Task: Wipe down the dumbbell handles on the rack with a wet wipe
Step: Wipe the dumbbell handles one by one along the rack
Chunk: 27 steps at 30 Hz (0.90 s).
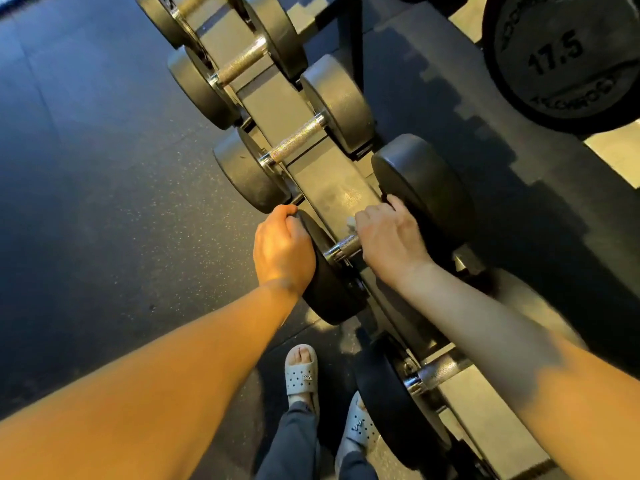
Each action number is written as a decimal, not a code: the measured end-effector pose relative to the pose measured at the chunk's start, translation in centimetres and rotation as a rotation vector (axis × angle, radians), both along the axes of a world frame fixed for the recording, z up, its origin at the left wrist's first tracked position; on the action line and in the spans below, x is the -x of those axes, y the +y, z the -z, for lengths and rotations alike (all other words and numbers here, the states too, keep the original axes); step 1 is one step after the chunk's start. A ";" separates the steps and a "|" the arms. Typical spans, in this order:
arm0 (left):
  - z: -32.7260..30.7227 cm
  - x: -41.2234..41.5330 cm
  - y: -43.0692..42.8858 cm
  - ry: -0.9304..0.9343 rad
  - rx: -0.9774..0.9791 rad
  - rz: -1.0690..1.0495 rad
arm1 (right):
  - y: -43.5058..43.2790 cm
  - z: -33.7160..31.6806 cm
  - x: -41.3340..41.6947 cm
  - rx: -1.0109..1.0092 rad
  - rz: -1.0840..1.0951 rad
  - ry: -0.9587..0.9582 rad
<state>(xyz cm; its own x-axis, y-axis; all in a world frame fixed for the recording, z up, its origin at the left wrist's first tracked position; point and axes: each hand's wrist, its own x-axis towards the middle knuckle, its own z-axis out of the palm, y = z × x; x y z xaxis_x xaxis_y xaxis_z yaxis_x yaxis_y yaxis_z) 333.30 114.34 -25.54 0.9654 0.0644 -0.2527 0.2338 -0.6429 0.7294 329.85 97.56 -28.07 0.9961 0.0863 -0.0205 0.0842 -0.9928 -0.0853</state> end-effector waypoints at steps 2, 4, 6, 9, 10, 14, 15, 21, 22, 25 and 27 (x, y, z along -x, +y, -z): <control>-0.1 0.0 -0.1 -0.009 -0.009 -0.007 | 1.6 0.5 1.5 -0.091 0.005 -0.004; -0.3 -0.1 -0.2 -0.028 -0.014 -0.008 | 2.3 1.5 1.7 -0.186 -0.130 0.019; -0.4 -0.1 -0.4 -0.026 -0.022 -0.012 | 1.4 2.0 0.9 -0.206 -0.303 0.023; -0.4 -0.1 -0.4 0.001 -0.042 -0.020 | -1.4 2.0 1.0 -0.112 -0.320 -0.082; -0.4 -0.1 -0.4 0.010 -0.045 -0.018 | -2.2 2.0 1.6 -0.079 -0.246 -0.120; -0.3 -0.3 -0.3 0.017 -0.058 -0.021 | -0.1 2.5 3.6 -0.123 -0.002 -0.195; -0.2 -0.2 -0.3 0.017 -0.060 -0.019 | 0.8 2.6 3.6 -0.163 0.027 -0.217; 0.4 -0.3 0.0 -0.005 -0.055 0.007 | 3.2 2.9 4.0 -0.432 0.064 -0.212; 0.4 -0.3 0.1 -0.006 -0.053 0.006 | 3.0 3.1 4.2 -0.489 0.097 -0.220; 0.6 -0.2 0.2 -0.018 -0.065 0.005 | 2.5 3.2 4.2 -0.797 0.578 -0.280; 0.8 -0.2 0.3 -0.022 -0.069 0.005 | 3.0 2.8 4.0 -1.073 0.944 -0.271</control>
